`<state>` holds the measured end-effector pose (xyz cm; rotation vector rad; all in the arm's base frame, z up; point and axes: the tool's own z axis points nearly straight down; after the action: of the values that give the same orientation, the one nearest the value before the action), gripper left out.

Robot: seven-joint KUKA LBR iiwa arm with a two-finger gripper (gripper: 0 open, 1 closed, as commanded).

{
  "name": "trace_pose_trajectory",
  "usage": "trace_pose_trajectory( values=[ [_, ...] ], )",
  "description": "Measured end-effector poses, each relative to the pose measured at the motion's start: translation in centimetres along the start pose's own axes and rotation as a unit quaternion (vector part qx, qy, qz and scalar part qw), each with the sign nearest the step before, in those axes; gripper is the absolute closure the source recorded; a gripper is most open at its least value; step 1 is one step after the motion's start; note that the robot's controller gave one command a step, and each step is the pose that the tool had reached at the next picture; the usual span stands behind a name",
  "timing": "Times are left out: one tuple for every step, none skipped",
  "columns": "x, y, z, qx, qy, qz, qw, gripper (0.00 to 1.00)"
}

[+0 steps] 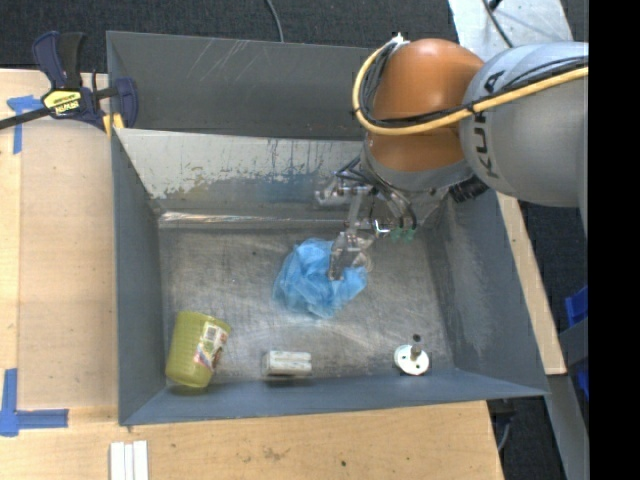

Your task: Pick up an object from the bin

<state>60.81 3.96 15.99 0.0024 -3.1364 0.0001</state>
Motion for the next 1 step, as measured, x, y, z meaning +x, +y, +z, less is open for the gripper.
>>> trace_pose_trajectory(
  values=[
    [-0.18,0.00,-0.49,0.000,-0.0042,0.000,1.0000,0.00]
  ],
)
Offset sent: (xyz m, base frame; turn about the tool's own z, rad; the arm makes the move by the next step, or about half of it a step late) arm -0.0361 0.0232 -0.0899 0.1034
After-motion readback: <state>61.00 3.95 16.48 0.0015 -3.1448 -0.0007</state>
